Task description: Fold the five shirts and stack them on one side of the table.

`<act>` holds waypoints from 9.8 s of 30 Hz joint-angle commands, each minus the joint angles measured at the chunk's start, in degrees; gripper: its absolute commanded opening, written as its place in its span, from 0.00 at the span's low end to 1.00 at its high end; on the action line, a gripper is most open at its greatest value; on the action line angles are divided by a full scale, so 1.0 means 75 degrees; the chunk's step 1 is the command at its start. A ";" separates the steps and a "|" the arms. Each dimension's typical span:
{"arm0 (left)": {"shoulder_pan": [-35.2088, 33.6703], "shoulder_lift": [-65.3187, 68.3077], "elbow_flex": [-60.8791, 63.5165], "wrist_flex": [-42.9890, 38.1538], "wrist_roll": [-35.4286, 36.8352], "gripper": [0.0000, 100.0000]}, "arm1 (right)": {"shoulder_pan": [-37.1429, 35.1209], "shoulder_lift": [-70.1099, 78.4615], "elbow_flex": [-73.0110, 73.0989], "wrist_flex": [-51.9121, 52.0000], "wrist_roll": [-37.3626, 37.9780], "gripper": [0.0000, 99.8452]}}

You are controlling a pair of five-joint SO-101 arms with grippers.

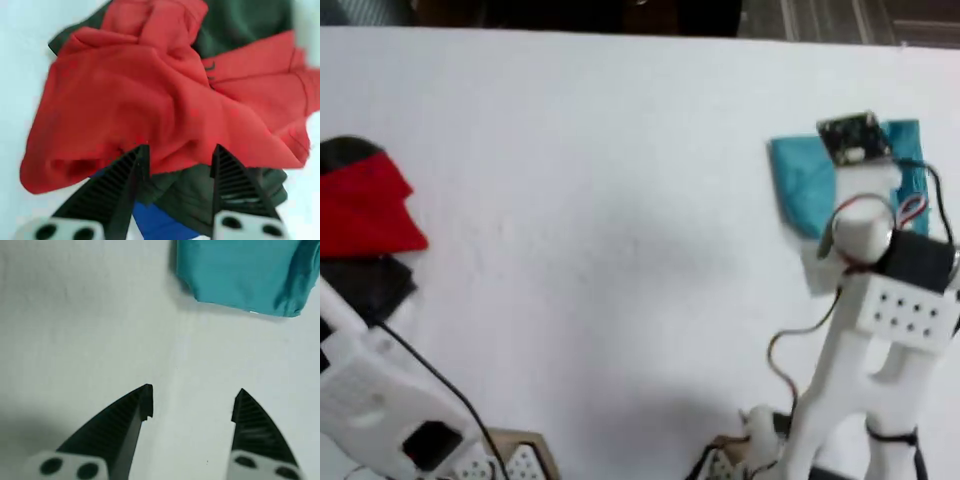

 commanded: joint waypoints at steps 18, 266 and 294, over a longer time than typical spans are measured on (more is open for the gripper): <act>0.0774 0.1102 -0.1342 0.0234 0.0012 0.03 | -0.0041 -0.1002 0.1840 -0.0252 0.0316 0.26; 0.9342 0.2110 -0.2069 0.1242 0.3294 0.03 | 0.1295 -0.0932 0.4138 -0.2737 -0.1078 0.26; 0.4759 0.0070 -0.4554 0.1711 0.3294 0.03 | -0.7179 0.4015 -0.0363 -0.4612 -0.3188 0.44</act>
